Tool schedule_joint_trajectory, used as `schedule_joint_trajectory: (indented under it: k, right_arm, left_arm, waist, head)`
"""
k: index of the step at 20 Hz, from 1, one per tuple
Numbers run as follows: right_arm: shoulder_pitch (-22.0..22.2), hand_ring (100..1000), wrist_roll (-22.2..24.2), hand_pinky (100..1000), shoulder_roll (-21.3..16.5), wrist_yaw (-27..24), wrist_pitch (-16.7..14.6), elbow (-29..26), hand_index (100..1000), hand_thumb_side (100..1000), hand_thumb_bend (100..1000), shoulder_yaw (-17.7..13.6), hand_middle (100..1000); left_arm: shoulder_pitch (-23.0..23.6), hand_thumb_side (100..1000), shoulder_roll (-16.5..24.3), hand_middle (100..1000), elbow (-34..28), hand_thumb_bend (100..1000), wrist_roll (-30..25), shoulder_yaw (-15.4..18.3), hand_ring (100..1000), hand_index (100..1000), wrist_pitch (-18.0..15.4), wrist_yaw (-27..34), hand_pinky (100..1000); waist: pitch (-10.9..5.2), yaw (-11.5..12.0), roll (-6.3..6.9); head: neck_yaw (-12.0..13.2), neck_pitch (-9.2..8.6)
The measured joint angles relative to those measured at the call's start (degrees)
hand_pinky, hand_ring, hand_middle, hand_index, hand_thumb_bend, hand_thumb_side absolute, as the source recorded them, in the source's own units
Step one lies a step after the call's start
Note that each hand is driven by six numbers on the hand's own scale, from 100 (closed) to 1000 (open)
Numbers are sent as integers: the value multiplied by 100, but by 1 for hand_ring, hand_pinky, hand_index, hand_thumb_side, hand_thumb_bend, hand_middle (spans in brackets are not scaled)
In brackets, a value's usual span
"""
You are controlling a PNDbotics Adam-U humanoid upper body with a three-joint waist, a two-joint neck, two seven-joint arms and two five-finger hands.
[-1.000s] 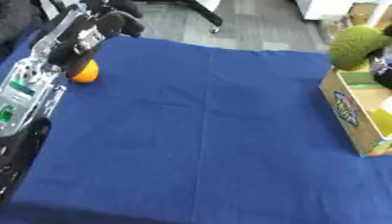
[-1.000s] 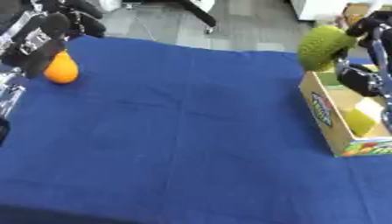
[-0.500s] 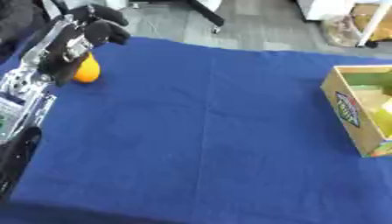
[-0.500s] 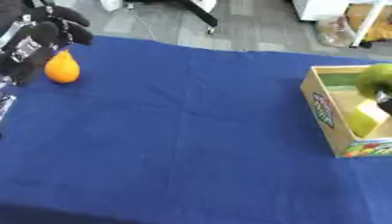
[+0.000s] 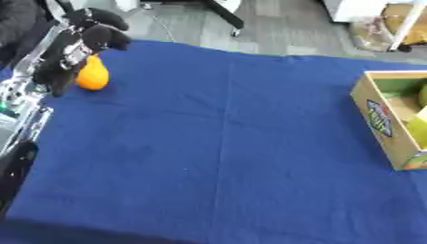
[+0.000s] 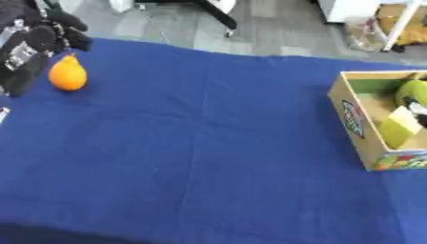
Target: Pick up the objects with one hand, pass them to the other hand, and then place them into the box on the other side of the table.
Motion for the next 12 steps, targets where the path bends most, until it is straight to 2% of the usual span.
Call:
schedule_joint_trajectory:
  k: [2, 7, 9, 12]
  right_arm:
    - [104, 671, -123, 709, -45, -135, 31, -375, 857, 573, 593, -81, 734]
    - [384, 681, -285, 723, -83, -495, 27, -1331, 820, 460, 436, -244, 744]
    - [502, 682, -298, 727, -101, -712, -69, -1710, 811, 433, 354, -263, 745]
    - [714, 668, -248, 717, -108, -1049, -403, -2331, 802, 412, 257, -268, 729]
  left_arm:
    - [42, 545, 35, 650, 3, 657, 27, 38, 661, 709, -12, -21, 730]
    - [117, 540, 124, 647, 47, 658, 110, 127, 659, 708, -42, -125, 729]
    - [146, 532, 189, 646, 84, 651, 148, 164, 657, 708, -54, -209, 729]
    - [189, 514, 332, 648, 172, 647, 196, 230, 656, 711, -88, -384, 730]
  waist:
    - [0, -21, 1]
    - [0, -41, 1]
    - [0, -66, 1]
    - [0, -88, 2]
  head:
    - [-26, 0]
    - [-89, -1]
    - [-138, -23]
    - [-203, -90]
